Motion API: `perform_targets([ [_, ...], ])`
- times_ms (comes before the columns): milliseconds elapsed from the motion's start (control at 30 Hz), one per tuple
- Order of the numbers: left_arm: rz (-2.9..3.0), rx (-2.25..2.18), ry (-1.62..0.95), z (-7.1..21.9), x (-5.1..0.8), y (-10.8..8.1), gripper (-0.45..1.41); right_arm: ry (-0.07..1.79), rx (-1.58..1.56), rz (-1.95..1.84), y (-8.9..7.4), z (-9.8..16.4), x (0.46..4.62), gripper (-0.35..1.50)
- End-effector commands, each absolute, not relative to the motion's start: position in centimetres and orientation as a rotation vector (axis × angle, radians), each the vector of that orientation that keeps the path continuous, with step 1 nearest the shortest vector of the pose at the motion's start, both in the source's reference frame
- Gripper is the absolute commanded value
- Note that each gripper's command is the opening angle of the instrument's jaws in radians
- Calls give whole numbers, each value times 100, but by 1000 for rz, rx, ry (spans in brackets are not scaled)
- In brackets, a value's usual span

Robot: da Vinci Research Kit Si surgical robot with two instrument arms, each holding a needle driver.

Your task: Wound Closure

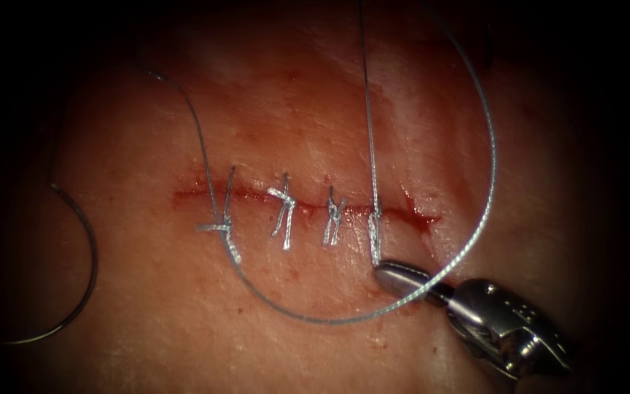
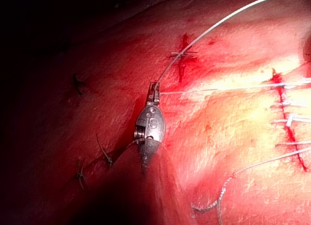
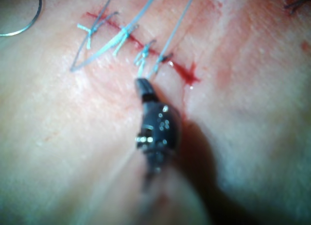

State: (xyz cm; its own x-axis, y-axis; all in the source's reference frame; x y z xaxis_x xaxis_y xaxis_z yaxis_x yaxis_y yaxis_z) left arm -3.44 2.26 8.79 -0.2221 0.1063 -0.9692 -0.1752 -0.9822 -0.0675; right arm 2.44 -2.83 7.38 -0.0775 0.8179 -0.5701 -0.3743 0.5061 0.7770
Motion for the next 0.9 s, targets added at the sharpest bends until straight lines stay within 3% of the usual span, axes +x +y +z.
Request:
perform_targets([
  [33,2327,-1834,93,887,-351,230,-45,1302,445,1033,-290,744,250,-35],
  [900,2363,-1750,224,890,-352,252,-45,1269,518,907,-321,734,266,-35],
])
